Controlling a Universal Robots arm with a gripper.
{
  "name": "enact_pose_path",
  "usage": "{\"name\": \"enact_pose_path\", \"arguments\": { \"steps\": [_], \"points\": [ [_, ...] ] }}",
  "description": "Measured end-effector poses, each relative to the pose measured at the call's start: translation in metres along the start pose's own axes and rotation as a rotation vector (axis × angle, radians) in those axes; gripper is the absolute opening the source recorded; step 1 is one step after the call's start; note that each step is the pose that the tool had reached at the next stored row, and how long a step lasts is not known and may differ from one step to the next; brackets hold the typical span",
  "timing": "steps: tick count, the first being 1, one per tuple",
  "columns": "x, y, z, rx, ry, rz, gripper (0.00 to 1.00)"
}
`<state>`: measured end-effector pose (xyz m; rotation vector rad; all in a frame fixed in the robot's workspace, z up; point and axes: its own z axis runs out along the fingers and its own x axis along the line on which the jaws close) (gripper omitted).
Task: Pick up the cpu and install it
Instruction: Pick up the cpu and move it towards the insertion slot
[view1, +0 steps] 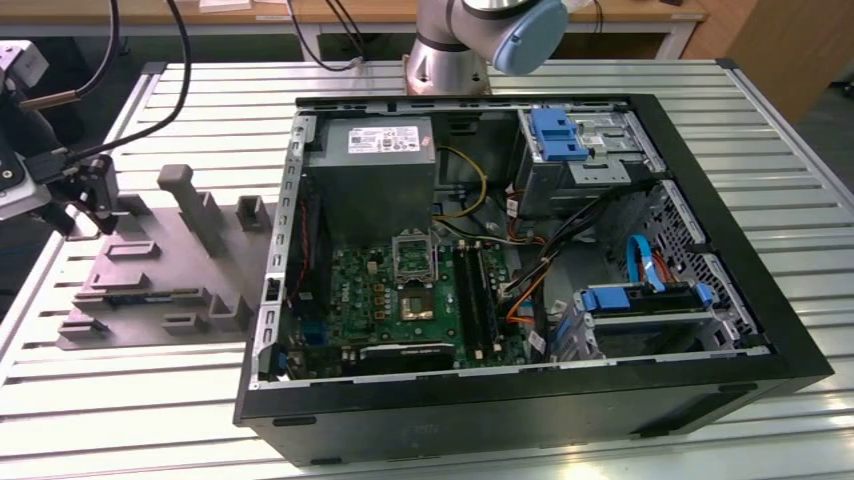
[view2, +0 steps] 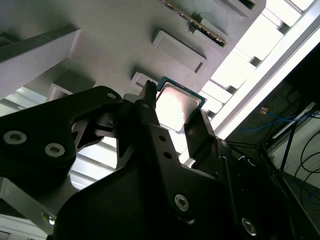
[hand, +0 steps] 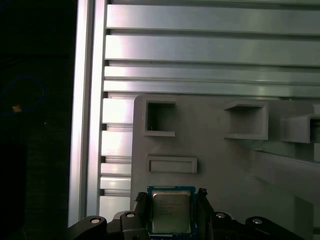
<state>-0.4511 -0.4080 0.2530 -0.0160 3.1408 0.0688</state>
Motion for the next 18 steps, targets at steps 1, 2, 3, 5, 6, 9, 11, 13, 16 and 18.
{"name": "enact_pose_path", "arguments": {
  "steps": [1, 2, 3, 5, 6, 9, 11, 13, 16, 18],
  "points": [
    [0.0000, 0.0000, -0.0002, 0.0000, 0.0000, 0.000, 0.47],
    [0.0000, 0.0000, -0.0003, -0.0001, -0.0001, 0.000, 0.47],
    [0.0000, 0.0000, -0.0005, -0.0001, -0.0001, 0.000, 0.47],
    [0.0000, 0.0000, -0.0009, 0.0000, 0.0000, 0.000, 0.47],
    [0.0000, 0.0000, -0.0011, 0.0000, 0.0000, 0.000, 0.47],
    [0.0000, 0.0001, -0.0023, 0.0001, 0.0002, 0.000, 0.47],
    [0.0000, 0.0001, -0.0029, 0.0000, 0.0000, 0.000, 0.47],
    [0.0000, 0.0002, -0.0035, -0.0001, -0.0001, 0.000, 0.47],
    [0.0000, 0.0002, -0.0043, 0.0000, 0.0000, 0.000, 0.47],
    [0.0000, 0.0002, -0.0047, 0.0000, 0.0000, 0.000, 0.47]
  ]
}}
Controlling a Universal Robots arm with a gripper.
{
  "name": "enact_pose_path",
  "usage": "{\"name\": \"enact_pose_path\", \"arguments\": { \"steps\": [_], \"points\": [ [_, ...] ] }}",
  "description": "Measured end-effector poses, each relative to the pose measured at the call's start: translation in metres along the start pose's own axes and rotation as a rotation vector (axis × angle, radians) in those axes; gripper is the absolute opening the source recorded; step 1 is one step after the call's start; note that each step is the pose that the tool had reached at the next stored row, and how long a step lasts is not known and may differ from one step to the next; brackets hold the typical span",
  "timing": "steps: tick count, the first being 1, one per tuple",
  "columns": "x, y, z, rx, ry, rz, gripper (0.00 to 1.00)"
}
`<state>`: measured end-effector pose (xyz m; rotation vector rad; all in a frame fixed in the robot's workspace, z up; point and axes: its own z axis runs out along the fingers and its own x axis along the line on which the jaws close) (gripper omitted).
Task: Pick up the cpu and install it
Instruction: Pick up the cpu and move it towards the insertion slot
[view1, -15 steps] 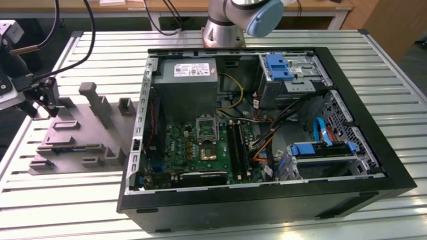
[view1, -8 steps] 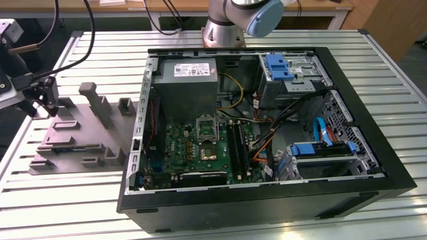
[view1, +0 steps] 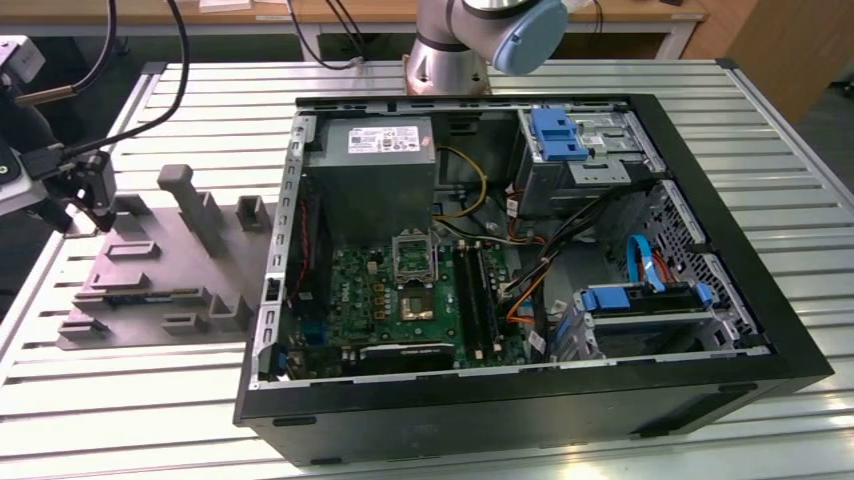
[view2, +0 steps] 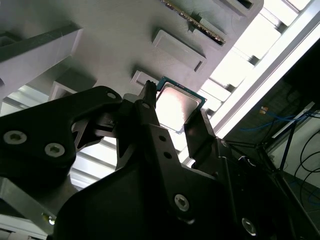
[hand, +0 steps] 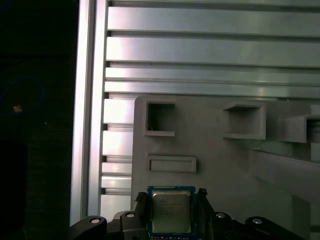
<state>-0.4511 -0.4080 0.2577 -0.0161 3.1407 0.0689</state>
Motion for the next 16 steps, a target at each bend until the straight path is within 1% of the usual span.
{"name": "enact_pose_path", "arguments": {
  "steps": [16],
  "points": [
    [0.0000, 0.0002, -0.0043, 0.0000, 0.0001, 0.000, 0.47]
  ]
}}
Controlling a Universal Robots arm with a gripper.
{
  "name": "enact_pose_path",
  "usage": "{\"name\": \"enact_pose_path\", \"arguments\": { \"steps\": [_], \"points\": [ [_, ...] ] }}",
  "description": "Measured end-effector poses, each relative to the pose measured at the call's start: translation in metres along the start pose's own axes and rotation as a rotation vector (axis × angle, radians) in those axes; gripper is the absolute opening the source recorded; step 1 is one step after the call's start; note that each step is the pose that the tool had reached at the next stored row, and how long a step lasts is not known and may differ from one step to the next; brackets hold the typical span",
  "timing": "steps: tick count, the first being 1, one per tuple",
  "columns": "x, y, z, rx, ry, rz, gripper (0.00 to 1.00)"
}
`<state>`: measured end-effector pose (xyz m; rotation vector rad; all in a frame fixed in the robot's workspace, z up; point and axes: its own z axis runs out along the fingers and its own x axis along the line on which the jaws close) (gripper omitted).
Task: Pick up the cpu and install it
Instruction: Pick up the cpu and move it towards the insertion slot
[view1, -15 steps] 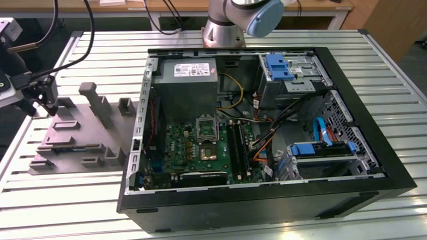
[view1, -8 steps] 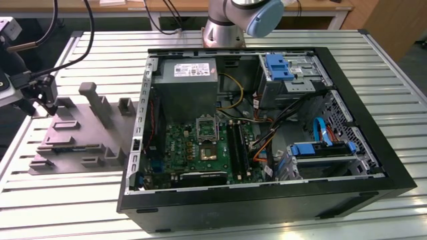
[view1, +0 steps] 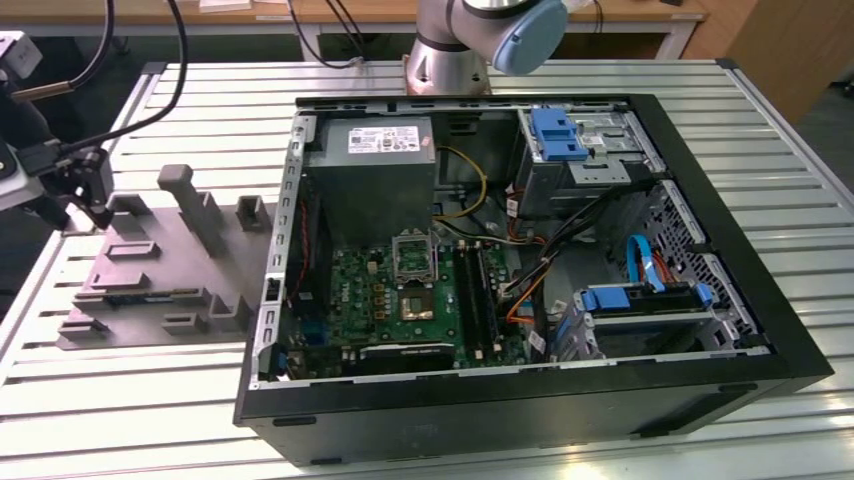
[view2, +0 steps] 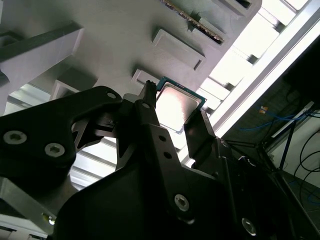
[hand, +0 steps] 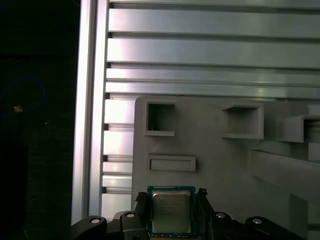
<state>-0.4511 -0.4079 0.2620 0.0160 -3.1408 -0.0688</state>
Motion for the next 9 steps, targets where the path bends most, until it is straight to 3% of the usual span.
{"name": "enact_pose_path", "arguments": {
  "steps": [9],
  "points": [
    [0.0000, 0.0002, -0.0040, 0.0000, 0.0000, 0.000, 0.47]
  ]
}}
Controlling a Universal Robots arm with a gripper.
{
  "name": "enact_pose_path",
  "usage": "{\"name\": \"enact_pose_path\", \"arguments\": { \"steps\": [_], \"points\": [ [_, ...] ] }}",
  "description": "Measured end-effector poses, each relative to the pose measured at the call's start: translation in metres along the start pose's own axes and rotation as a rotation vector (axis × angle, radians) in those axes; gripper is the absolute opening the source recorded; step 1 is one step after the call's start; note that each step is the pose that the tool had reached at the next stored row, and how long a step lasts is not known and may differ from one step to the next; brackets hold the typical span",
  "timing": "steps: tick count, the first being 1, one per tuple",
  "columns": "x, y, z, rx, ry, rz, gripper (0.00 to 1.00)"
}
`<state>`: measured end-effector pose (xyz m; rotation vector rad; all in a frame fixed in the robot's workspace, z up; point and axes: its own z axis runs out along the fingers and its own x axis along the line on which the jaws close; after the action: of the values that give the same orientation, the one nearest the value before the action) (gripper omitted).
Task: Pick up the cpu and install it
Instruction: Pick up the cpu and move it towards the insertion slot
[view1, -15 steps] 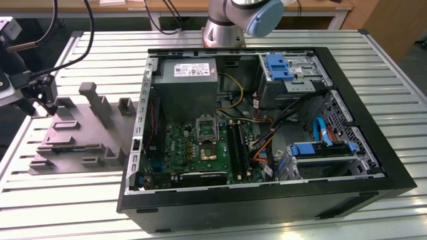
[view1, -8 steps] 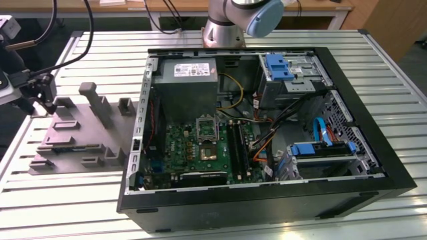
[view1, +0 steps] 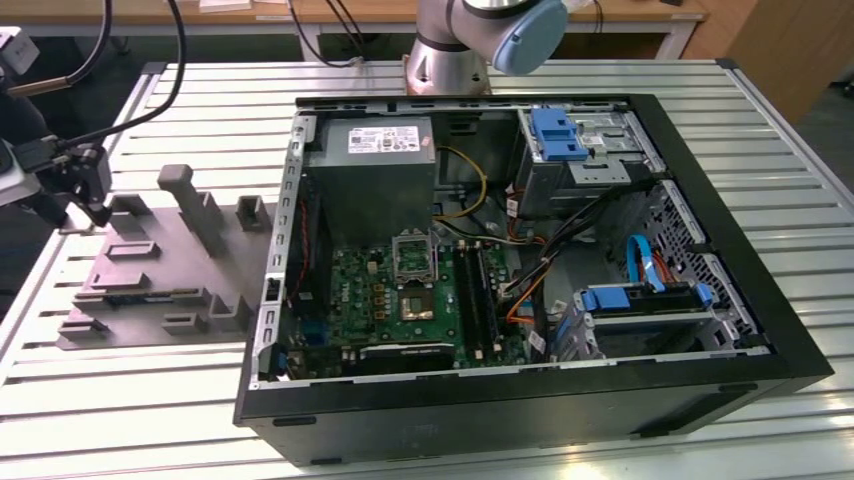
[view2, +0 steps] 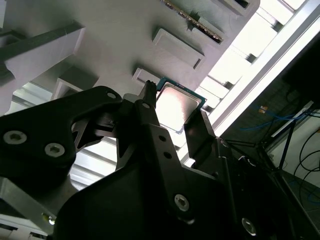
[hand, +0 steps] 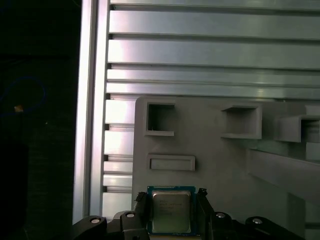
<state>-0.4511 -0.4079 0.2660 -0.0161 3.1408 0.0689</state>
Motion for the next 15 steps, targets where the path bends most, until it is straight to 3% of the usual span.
{"name": "enact_pose_path", "arguments": {
  "steps": [15],
  "points": [
    [0.0000, 0.0002, -0.0052, 0.0000, 0.0000, 0.000, 0.47]
  ]
}}
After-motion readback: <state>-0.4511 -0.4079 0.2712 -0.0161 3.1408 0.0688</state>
